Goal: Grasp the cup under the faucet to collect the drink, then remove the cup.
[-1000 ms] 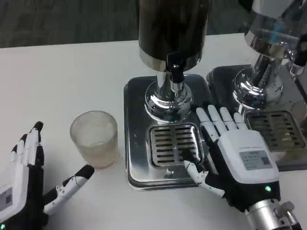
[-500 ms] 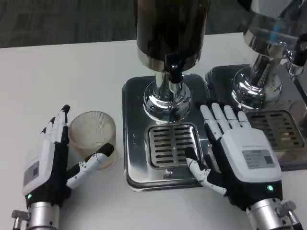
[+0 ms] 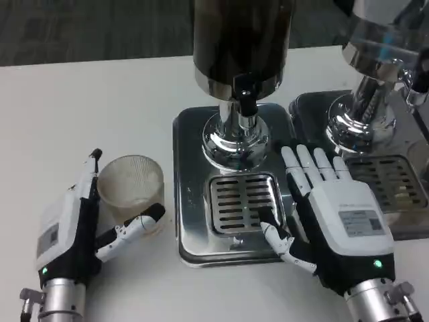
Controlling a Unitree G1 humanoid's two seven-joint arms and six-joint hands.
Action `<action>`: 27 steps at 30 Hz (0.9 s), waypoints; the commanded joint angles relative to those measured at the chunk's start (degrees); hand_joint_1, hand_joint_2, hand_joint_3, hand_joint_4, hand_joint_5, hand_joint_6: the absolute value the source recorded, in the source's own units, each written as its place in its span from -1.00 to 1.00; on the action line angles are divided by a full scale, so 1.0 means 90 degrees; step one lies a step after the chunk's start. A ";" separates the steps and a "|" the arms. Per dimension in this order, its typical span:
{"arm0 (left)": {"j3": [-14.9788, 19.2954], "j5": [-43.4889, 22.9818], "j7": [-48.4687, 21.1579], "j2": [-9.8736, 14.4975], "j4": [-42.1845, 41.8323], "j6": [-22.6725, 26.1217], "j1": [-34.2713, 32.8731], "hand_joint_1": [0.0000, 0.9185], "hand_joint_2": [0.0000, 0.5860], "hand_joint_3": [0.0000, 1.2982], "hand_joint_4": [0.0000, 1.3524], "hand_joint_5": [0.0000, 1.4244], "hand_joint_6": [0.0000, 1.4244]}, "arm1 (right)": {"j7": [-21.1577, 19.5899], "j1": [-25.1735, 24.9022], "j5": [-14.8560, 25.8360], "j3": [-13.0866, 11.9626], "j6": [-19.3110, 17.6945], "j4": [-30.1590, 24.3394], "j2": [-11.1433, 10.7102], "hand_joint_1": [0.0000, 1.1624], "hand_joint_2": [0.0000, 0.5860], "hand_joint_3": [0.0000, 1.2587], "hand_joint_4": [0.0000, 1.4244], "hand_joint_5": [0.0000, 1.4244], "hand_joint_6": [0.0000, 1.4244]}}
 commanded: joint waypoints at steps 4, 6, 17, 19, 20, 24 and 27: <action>-0.0101 -0.0164 0.0031 -0.0093 0.0387 -0.0306 -0.0200 -0.69 -1.00 -1.00 -1.00 -0.71 -0.71 | -0.0050 0.0059 0.0002 -0.0023 0.0102 -0.0093 0.0032 -0.46 0.54 -0.97 -1.00 -1.00 -1.00; -0.0152 -0.0141 0.0055 -0.0114 0.0473 -0.0334 -0.0246 -0.65 -0.96 -1.00 -1.00 -0.63 -0.59 | -0.0045 0.0055 0.0005 -0.0017 0.0109 -0.0093 0.0037 -0.46 0.54 -0.97 -1.00 -1.00 -1.00; -0.0390 0.0064 0.0788 -0.0109 0.0602 -0.0606 -0.0292 -0.11 -0.70 -0.88 -0.52 -0.06 0.20 | -0.0034 0.0077 0.0051 -0.0025 0.0128 -0.0094 0.0072 -0.46 0.54 -0.96 -1.00 -1.00 -0.99; -0.0438 0.0135 0.1033 -0.0090 0.0561 -0.0618 -0.0264 -0.10 -0.70 -0.82 -0.47 -0.02 0.22 | -0.0032 0.0069 0.0067 -0.0028 0.0115 -0.0076 0.0068 -0.46 0.54 -0.96 -1.00 -1.00 -0.98; -0.0461 0.0181 0.1158 -0.0080 0.0536 -0.0623 -0.0249 -0.07 -0.70 -0.80 -0.45 0.00 0.22 | -0.0031 0.0065 0.0074 -0.0030 0.0110 -0.0068 0.0065 -0.46 0.54 -0.96 -1.00 -1.00 -0.98; -0.0504 0.0346 0.1609 -0.0087 0.0468 -0.0604 -0.0194 -0.03 -0.71 -0.72 -0.38 0.05 0.28 | -0.0014 0.0049 0.0107 -0.0033 0.0087 -0.0047 0.0044 -0.46 0.54 -0.96 -1.00 -1.00 -0.96; -0.0529 0.0427 0.1865 -0.0108 0.0473 -0.0584 -0.0184 -0.01 -0.70 -0.67 -0.32 0.10 0.33 | 0.0000 0.0037 0.0121 -0.0025 0.0072 -0.0041 0.0019 -0.46 0.54 -0.96 -1.00 -1.00 -0.96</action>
